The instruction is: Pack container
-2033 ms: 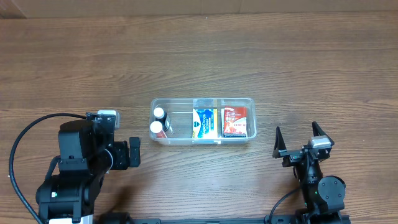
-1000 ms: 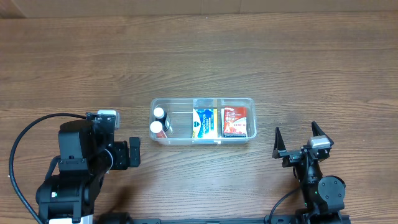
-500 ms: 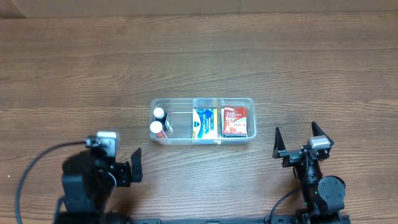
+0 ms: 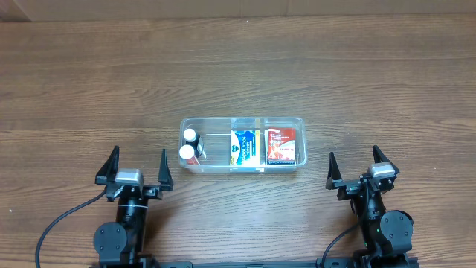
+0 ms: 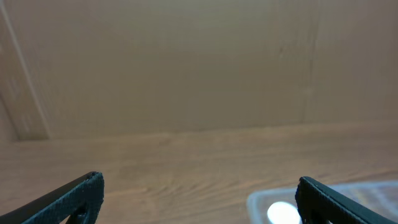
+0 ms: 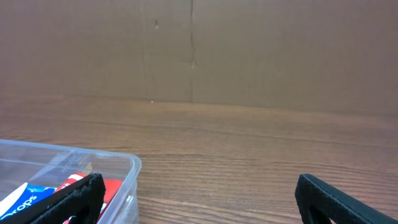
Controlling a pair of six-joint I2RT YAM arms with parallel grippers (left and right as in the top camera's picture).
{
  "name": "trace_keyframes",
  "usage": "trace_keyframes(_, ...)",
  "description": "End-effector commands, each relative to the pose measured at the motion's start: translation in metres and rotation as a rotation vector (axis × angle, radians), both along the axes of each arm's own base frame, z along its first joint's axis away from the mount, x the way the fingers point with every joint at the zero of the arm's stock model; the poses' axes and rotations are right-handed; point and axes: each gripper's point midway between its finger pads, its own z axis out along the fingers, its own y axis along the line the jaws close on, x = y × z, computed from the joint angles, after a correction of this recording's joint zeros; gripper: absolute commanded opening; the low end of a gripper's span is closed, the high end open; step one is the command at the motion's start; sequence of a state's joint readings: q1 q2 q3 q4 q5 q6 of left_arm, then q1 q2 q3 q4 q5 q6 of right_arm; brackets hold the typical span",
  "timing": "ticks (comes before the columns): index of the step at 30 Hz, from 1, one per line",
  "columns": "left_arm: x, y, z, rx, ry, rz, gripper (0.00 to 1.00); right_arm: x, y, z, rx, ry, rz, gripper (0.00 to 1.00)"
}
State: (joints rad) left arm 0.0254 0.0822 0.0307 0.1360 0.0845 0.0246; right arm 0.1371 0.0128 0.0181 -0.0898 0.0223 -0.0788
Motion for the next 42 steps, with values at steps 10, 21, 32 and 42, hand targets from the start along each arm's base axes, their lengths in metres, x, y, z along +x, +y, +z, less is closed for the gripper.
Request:
trace_keyframes(10, -0.002, 0.007, -0.056, 0.033, 0.197, 0.049, 1.0, 0.0, 0.0, -0.001, 0.001, -0.008, 0.002, 1.0)
trace_keyframes(21, -0.002, 0.007, -0.056, 0.033, 0.199, 0.048, 1.0, 0.0, 0.0, -0.001, 0.001, -0.008, 0.001, 1.0)
trace_keyframes(32, -0.002, 0.007, -0.056, 0.033, 0.199, 0.049, 1.0, 0.0, 0.0, -0.001, 0.001, -0.008, 0.002, 1.0)
trace_keyframes(42, -0.002, 0.007, -0.056, 0.033, 0.199, 0.049, 1.0, 0.001, -0.004, -0.001, 0.001, -0.008, -0.014, 1.0)
